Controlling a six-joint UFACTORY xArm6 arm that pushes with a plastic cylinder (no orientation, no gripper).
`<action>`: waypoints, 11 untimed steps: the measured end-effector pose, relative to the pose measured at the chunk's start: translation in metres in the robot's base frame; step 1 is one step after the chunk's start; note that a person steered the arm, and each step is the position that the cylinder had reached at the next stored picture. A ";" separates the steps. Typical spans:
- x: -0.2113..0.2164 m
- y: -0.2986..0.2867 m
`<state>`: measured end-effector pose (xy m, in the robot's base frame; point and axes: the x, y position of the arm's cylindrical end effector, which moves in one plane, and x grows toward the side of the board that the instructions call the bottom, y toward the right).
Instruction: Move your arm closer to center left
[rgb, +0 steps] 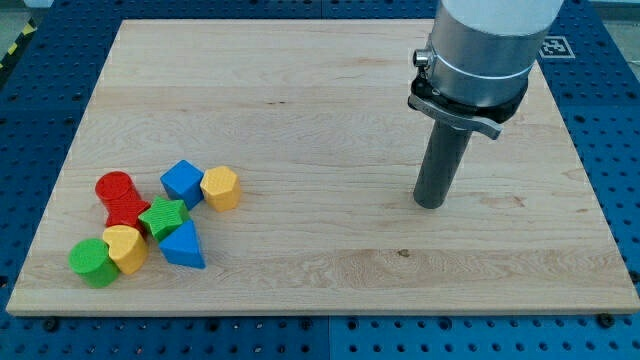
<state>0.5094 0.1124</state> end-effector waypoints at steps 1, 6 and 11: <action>-0.010 -0.007; -0.081 -0.212; -0.023 -0.417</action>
